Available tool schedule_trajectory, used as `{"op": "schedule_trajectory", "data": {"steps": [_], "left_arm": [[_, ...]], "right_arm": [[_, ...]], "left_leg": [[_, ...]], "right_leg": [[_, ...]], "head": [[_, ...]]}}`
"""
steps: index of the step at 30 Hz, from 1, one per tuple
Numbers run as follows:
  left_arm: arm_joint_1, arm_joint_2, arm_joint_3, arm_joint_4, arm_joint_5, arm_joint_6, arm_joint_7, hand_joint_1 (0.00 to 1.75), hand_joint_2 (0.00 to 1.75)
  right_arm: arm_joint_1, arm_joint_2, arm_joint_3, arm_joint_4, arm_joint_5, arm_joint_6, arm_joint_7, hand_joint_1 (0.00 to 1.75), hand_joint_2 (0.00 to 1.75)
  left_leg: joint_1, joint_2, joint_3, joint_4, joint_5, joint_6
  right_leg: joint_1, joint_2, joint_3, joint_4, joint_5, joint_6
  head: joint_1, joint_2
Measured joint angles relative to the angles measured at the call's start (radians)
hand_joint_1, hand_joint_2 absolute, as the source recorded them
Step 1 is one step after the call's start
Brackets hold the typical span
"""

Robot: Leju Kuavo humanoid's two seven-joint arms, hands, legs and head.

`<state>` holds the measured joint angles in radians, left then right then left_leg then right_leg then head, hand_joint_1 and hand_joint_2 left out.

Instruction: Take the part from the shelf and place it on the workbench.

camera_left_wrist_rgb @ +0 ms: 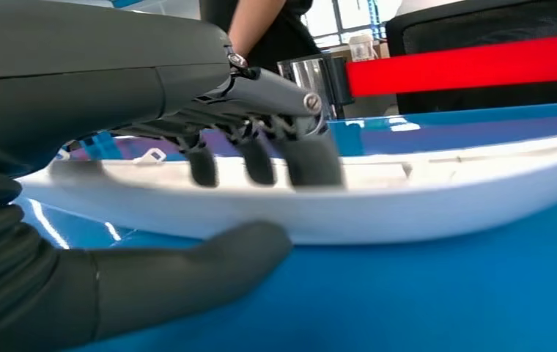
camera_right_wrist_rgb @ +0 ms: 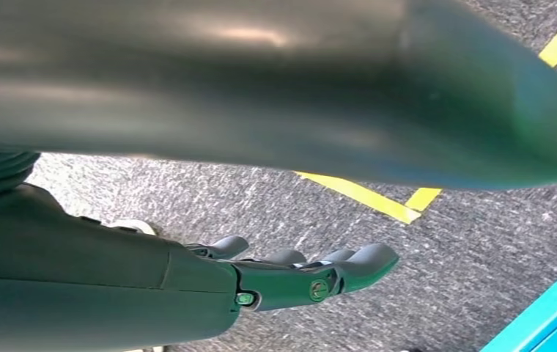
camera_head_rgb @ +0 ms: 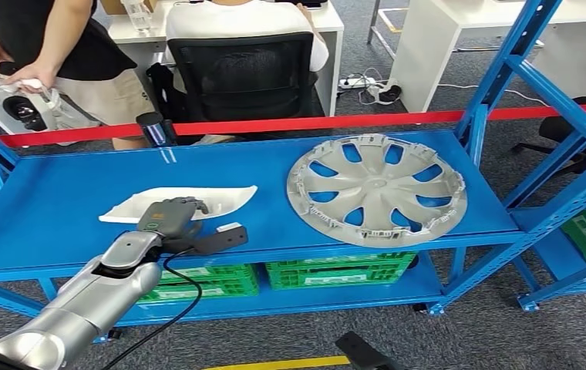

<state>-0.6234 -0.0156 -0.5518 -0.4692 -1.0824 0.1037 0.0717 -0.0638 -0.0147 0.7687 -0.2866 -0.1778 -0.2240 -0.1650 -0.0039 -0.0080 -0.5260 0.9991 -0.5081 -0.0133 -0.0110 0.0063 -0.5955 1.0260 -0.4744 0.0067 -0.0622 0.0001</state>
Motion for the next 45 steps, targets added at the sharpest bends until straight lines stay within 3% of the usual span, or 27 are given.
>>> {"op": "schedule_trajectory", "data": {"steps": [22, 26, 29, 31, 38, 45], "left_arm": [[0.002, 0.001, 0.052, -0.002, 0.014, 0.038, -0.031, 1.75, 1.75], [0.014, 0.0, 0.106, -0.031, 0.162, 0.024, -0.159, 1.75, 1.75], [0.029, -0.003, 0.165, -0.092, 0.336, -0.038, -0.287, 1.75, 1.75], [0.046, -0.003, 0.188, -0.152, 0.422, -0.074, -0.331, 1.75, 1.75], [0.102, 0.006, 0.198, -0.346, 0.53, -0.108, -0.368, 1.75, 1.75], [0.145, 0.008, 0.204, -0.468, 0.545, -0.018, -0.385, 1.75, 1.75]], "right_arm": [[0.027, -0.019, -0.042, -0.049, 0.002, -0.023, -0.019, 0.0, 0.0], [0.032, -0.021, -0.049, -0.055, 0.007, -0.021, -0.022, 0.0, 0.0], [0.035, -0.021, -0.056, -0.057, 0.011, -0.02, -0.032, 0.0, 0.0], [0.039, -0.021, -0.062, -0.057, 0.015, -0.02, -0.04, 0.0, 0.0], [0.048, -0.021, -0.084, -0.057, 0.026, -0.02, -0.057, 0.0, 0.0], [0.058, -0.021, -0.102, -0.062, 0.033, -0.023, -0.071, 0.0, 0.0]], "left_leg": [[0.0, 0.0, 0.002, 0.0, 0.0, 0.0], [0.0, 0.0, 0.002, 0.0, 0.0, 0.0], [0.0, 0.0, 0.002, 0.0, 0.0, 0.0], [0.0, 0.0, 0.002, 0.0, 0.0, 0.0], [0.0, 0.0, 0.001, 0.0, 0.0, 0.0], [0.0, 0.0, 0.001, 0.0, 0.0, 0.0]], "right_leg": [[0.0, 0.0, 0.002, 0.0, 0.0, 0.0], [0.0, 0.0, 0.002, 0.0, 0.0, 0.0], [0.0, 0.0, 0.002, 0.0, 0.0, 0.0], [0.0, 0.0, 0.002, 0.0, 0.0, 0.0], [0.0, 0.0, 0.002, 0.0, 0.0, 0.0], [0.0, 0.0, 0.002, 0.0, 0.0, 0.0]], "head": [[0.0, 0.0], [0.0, 0.0], [0.0, 0.0], [0.0, 0.0], [0.0, 0.0], [0.0, 0.0]]}}
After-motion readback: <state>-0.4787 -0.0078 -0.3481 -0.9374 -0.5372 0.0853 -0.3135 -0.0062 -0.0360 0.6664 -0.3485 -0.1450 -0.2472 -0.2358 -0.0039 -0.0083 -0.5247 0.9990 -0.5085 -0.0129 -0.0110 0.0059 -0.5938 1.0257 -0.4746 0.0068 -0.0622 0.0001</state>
